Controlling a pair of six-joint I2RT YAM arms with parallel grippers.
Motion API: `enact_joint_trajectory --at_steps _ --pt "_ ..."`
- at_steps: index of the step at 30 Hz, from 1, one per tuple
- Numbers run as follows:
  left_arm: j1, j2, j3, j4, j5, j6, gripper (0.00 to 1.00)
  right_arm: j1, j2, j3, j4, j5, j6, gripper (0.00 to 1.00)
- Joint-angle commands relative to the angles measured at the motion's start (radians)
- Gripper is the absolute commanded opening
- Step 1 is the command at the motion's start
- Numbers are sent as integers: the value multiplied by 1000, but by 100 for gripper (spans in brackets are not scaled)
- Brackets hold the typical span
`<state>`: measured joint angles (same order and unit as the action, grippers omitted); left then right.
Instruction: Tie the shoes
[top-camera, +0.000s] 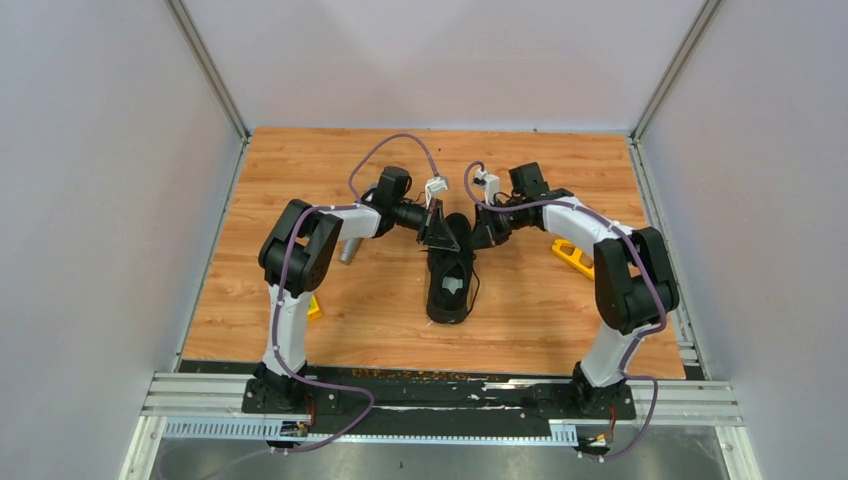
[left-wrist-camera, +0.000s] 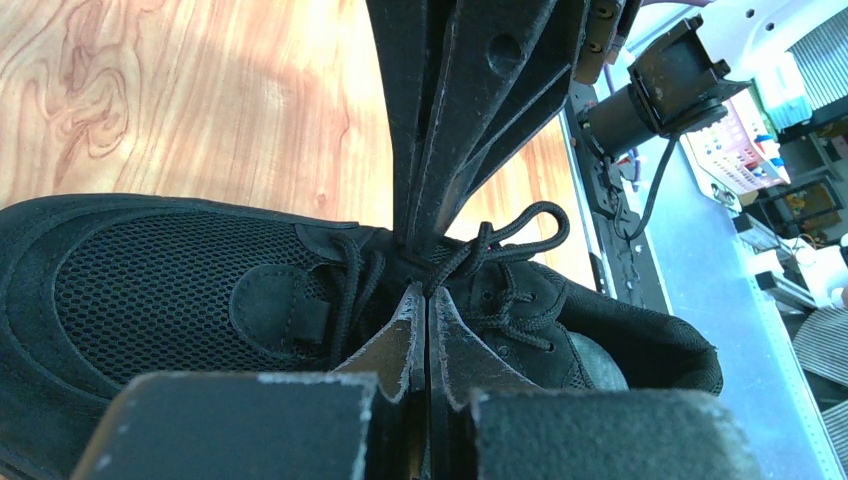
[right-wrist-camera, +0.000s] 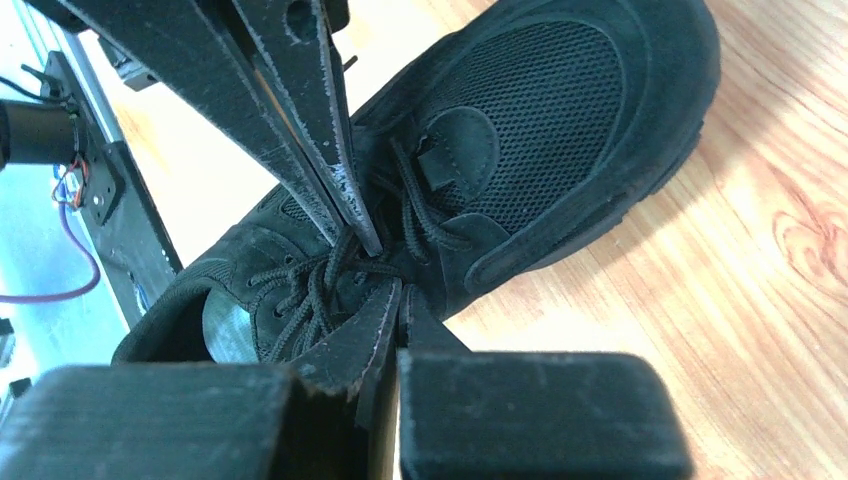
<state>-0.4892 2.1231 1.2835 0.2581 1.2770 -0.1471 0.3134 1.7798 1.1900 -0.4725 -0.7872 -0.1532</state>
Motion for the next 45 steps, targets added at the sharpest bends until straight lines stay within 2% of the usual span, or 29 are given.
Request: enact_joint_trajectory --at_steps 1,6,11,17,22,25,31,34,37,42,45 --pt "-14 -23 7 2 -25 25 0 -2 -73 -14 75 134 84 0" --pt "-14 -23 2 5 -25 17 0 -3 -148 -76 140 199 116 0" --pt "-14 -18 -6 63 -28 -29 0 -3 -122 -80 137 192 130 0" --pt "-14 -21 4 19 -46 3 0 -1 -97 -75 137 165 125 0" --pt "-15 -23 25 -87 -91 75 9 -1 -73 -63 136 169 139 0" --pt "-15 -34 31 -103 -120 103 28 -2 -56 -47 128 148 142 0" --pt "-4 -153 12 -162 -187 204 44 -3 -65 -43 120 127 135 0" --pt "4 -200 21 -250 -206 309 49 -3 -66 -41 119 108 135 0" --pt "4 -254 44 -420 -234 445 52 -3 -63 -37 121 87 142 0" --pt "-14 -314 28 -494 -282 580 56 -2 -59 -25 122 65 147 0" --pt "-66 -363 -5 -457 -317 615 57 -2 -60 -18 123 55 160 0"
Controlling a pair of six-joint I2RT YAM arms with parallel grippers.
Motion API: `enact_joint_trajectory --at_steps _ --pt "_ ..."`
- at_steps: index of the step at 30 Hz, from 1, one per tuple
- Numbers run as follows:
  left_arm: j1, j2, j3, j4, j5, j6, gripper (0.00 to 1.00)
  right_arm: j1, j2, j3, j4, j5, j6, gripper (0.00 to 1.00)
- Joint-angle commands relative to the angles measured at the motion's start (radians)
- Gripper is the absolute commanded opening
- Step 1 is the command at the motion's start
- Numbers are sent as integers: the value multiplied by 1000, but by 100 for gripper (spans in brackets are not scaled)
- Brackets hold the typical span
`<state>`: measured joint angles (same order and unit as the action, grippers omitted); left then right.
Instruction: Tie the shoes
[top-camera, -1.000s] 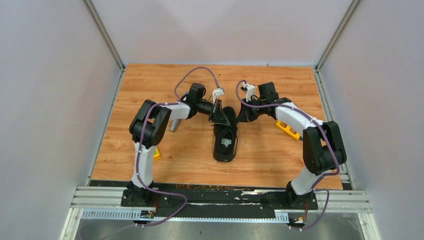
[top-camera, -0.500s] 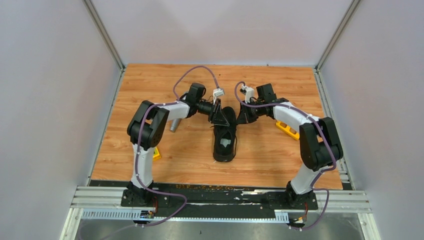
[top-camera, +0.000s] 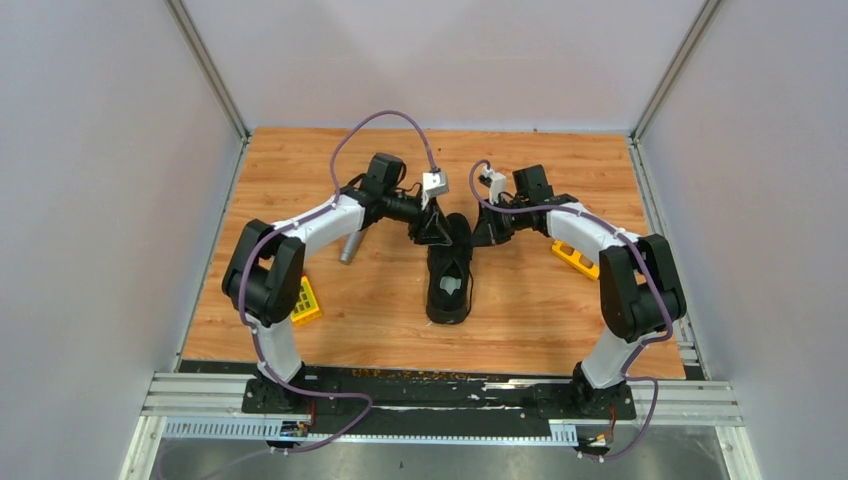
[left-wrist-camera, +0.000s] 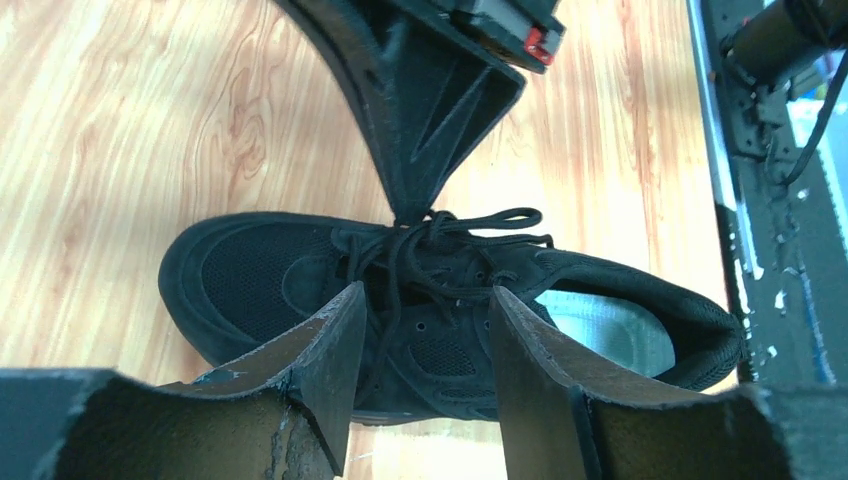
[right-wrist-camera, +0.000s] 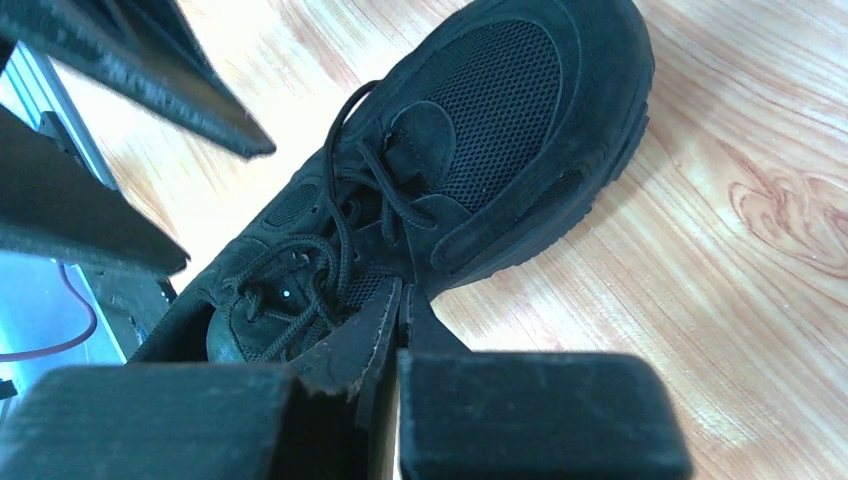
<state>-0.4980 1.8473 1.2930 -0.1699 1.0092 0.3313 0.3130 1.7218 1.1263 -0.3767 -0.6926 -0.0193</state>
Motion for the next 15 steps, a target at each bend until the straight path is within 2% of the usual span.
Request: enact_joint_trajectory --at_steps 1,6,10,15 --pt "-71 -102 -19 -21 -69 154 57 -3 -3 47 27 -43 40 0" --pt "-177 -168 -107 97 -171 298 59 -2 -4 40 26 -48 47 0" --pt "-232 -188 -158 133 -216 438 54 -3 7 38 17 -58 47 0" --pt "-290 -189 -199 163 -348 558 47 -3 7 36 15 -59 39 0"
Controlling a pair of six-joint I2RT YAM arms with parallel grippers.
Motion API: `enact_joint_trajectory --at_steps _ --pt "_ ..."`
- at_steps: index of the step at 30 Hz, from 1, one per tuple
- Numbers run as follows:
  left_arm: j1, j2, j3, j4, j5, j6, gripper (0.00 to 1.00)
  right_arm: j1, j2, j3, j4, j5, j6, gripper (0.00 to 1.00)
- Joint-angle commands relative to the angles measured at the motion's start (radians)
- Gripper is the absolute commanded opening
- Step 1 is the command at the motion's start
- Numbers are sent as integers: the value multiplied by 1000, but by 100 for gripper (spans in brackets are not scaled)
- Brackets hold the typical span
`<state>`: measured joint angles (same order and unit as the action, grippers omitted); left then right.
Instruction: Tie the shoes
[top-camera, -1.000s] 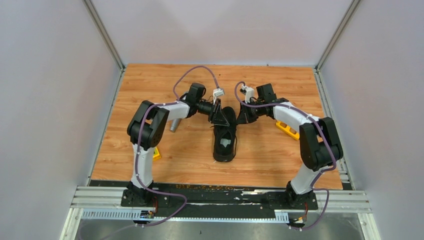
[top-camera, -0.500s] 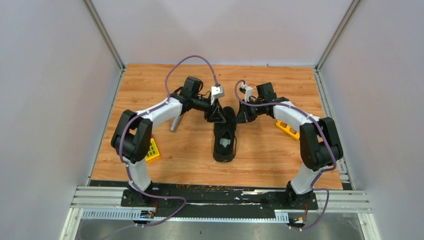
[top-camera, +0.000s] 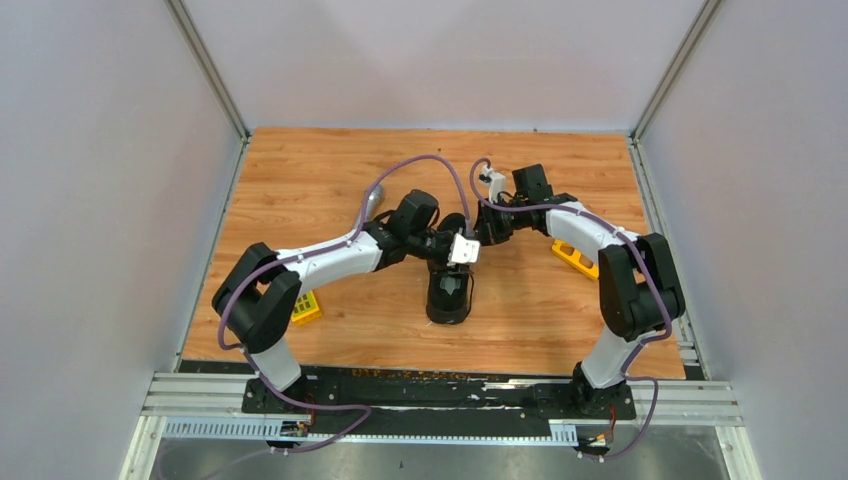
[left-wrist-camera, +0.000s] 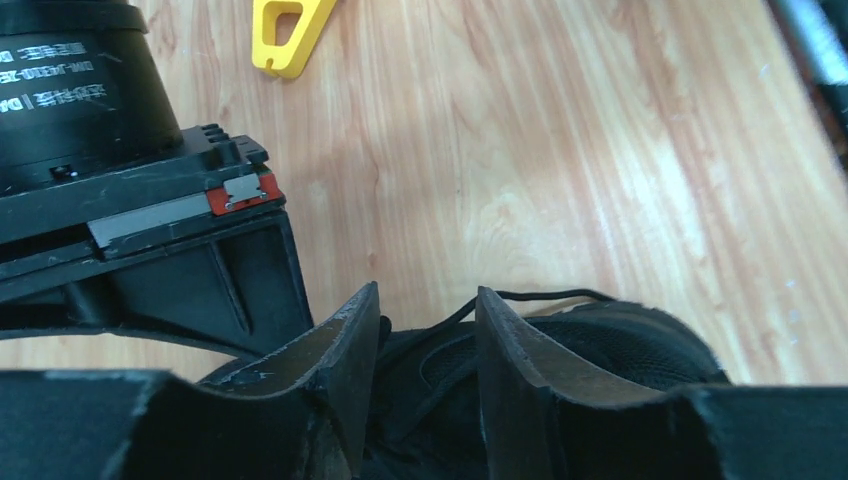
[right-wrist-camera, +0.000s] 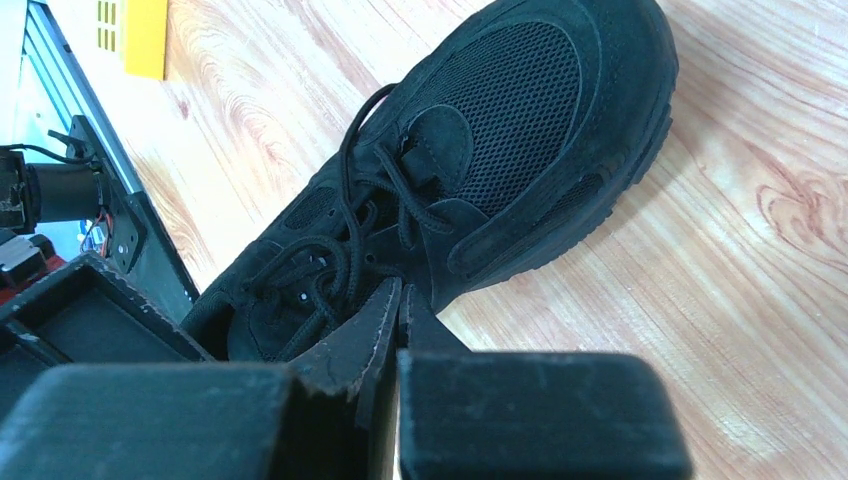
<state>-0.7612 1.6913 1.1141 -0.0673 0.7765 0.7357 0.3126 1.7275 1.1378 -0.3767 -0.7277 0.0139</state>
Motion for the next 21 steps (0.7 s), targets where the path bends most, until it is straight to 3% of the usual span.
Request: enact_joint_trajectory --at_steps 1,14,16,21 --pt "-32 -34 -25 78 -131 170 46 -2 3 26 15 -25 7 0" --pt "-59 -51 -62 149 -310 155 34 -3 9 30 15 -33 12 0" --pt "-59 -53 -60 165 -326 132 29 -3 9 30 16 -32 13 0" --pt "-54 -77 -51 164 -347 63 2 -4 -2 26 14 -24 16 0"
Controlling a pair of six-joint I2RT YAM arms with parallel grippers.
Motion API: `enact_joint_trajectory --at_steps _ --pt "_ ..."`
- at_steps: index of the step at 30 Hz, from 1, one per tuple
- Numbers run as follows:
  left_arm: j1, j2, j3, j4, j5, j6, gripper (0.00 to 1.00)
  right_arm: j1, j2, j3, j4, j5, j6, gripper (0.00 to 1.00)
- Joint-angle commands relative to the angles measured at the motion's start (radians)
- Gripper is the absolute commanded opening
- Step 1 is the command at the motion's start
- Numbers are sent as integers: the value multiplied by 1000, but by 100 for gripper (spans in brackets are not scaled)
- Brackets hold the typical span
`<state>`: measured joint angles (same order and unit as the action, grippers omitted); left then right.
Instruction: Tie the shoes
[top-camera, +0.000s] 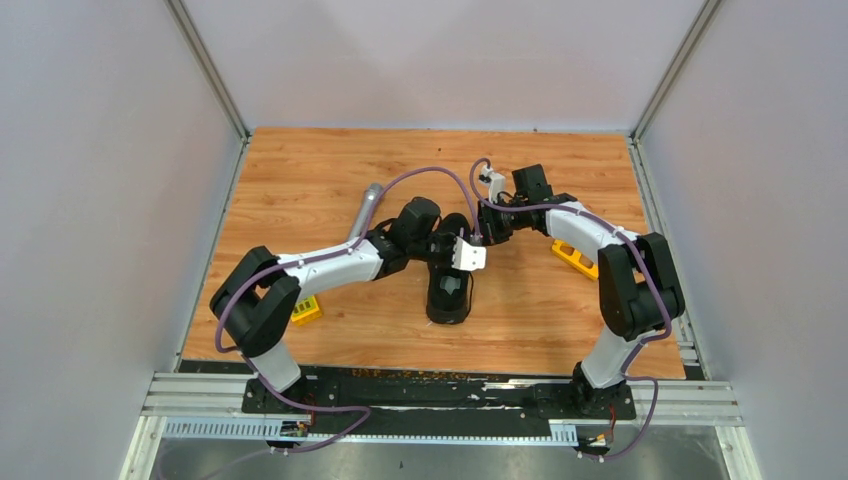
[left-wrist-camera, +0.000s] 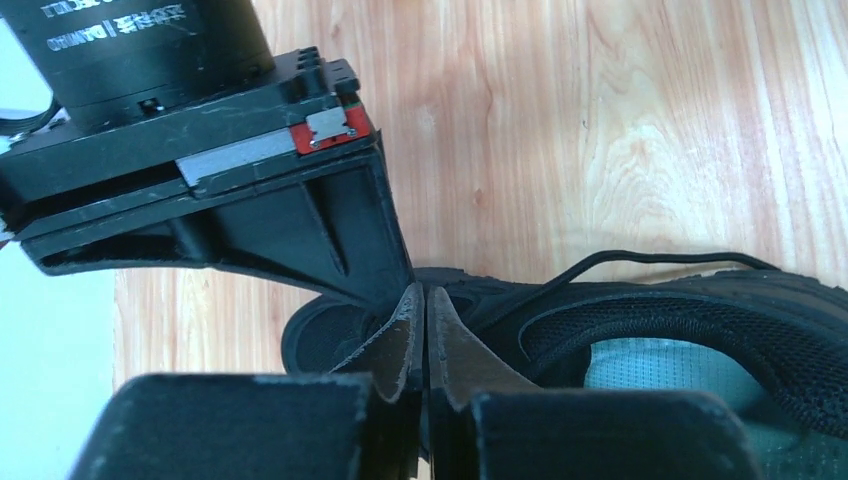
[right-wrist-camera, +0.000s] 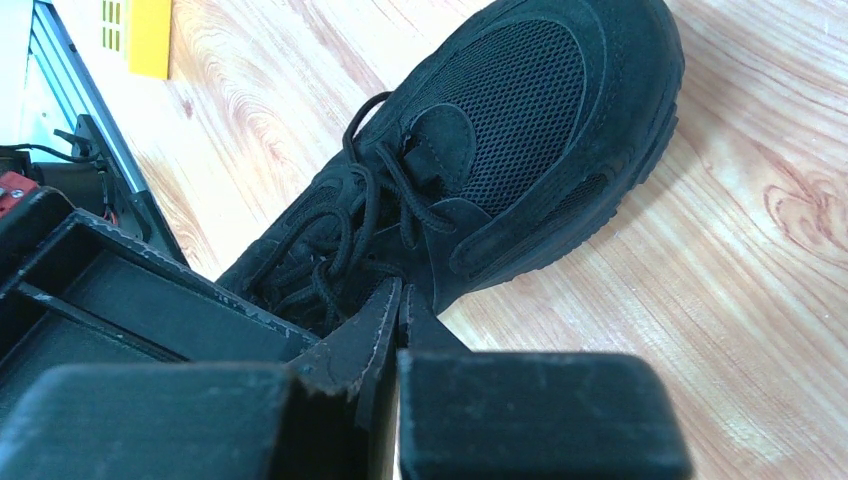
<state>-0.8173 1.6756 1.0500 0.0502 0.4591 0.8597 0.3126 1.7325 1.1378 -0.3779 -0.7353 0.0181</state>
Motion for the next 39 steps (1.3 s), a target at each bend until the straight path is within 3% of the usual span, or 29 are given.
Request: enact_joint_trajectory --at_steps 1,14,32,39 --pt "5 -67 13 44 -29 -89 0 -6 -11 25 15 -16 12 0" --pt "130 -128 -11 -9 -55 -319 0 -20 -57 6 -3 -2 7 0" --pt "201 -200 -115 -24 30 -412 0 -64 -55 75 -43 125 6 0" --pt "215 -224 -147 -24 39 -424 0 -41 -5 186 -71 110 -89 0"
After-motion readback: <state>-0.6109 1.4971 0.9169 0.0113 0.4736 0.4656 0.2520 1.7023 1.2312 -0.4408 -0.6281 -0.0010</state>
